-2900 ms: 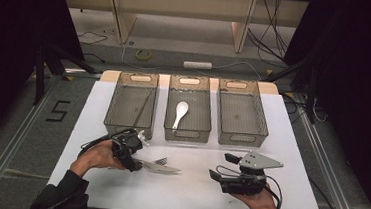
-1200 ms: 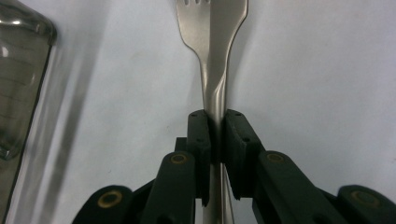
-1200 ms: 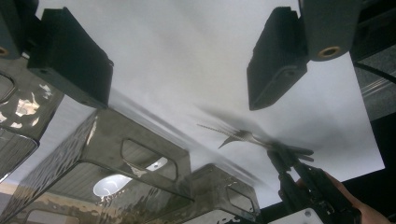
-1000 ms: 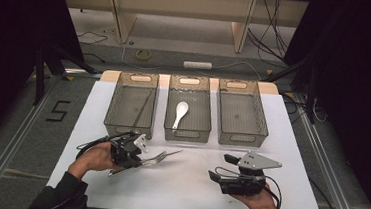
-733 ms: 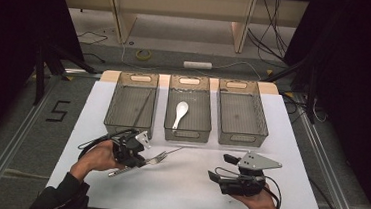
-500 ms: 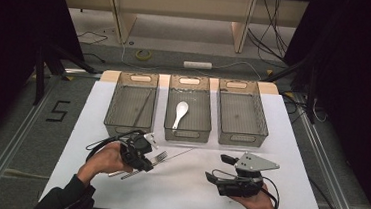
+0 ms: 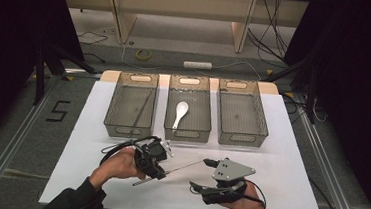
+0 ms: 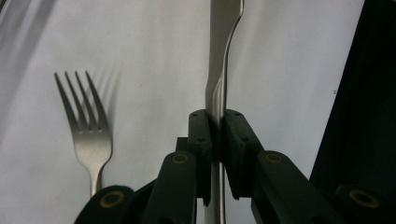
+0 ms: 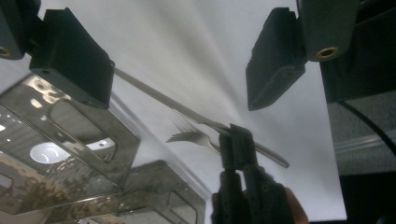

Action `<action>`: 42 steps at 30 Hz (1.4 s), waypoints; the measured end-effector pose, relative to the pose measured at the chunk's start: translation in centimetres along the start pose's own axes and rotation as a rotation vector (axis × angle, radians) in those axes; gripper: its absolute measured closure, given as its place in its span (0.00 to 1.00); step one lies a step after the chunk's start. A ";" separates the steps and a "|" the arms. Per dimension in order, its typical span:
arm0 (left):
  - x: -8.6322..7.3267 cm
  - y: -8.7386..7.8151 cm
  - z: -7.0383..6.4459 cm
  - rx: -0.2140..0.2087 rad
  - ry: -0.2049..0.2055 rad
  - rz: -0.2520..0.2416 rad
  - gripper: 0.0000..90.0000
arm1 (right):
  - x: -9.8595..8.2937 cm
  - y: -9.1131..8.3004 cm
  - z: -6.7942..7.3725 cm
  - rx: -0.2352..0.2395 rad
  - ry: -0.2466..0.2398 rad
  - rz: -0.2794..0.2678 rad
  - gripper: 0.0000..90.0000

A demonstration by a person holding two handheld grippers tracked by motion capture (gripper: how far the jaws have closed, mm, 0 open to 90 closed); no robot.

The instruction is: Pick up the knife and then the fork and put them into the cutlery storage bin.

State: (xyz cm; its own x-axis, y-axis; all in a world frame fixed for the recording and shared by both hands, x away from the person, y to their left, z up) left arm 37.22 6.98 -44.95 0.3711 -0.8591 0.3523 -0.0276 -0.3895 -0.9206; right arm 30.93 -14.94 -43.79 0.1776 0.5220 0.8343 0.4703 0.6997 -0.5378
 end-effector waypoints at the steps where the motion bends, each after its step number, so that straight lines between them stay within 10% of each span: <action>1: 0.2 0.1 -0.1 0.002 0.007 0.005 0.91 | 0.1 0.2 0.2 0.002 -0.014 0.007 0.27; 22: 4.1 1.2 -1.3 -0.030 0.093 0.075 0.91 | 0.4 2.4 1.2 -0.036 -0.236 0.119 0.33; 42: 5.1 1.4 -2.1 -0.056 0.131 0.118 0.91 | -0.4 4.2 2.4 -0.085 -0.450 0.261 0.61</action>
State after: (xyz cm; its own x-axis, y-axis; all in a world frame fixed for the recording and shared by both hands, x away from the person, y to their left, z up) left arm 37.13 1.34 -44.05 0.2386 -0.9344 0.2645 -0.1167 -0.2980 -0.9474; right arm 30.80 -11.04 -46.67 -0.0817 0.8443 0.5296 0.5320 0.4863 -0.6932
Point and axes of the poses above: each handheld gripper's, and its own axes: y roughly forward along the jaws, x roughly out of its top, z roughly to its left, the point moved 2 cm from there along y, roughly forward along the jaws, and after that the axes turned 1 degree about -x, right-handed, at the moved point
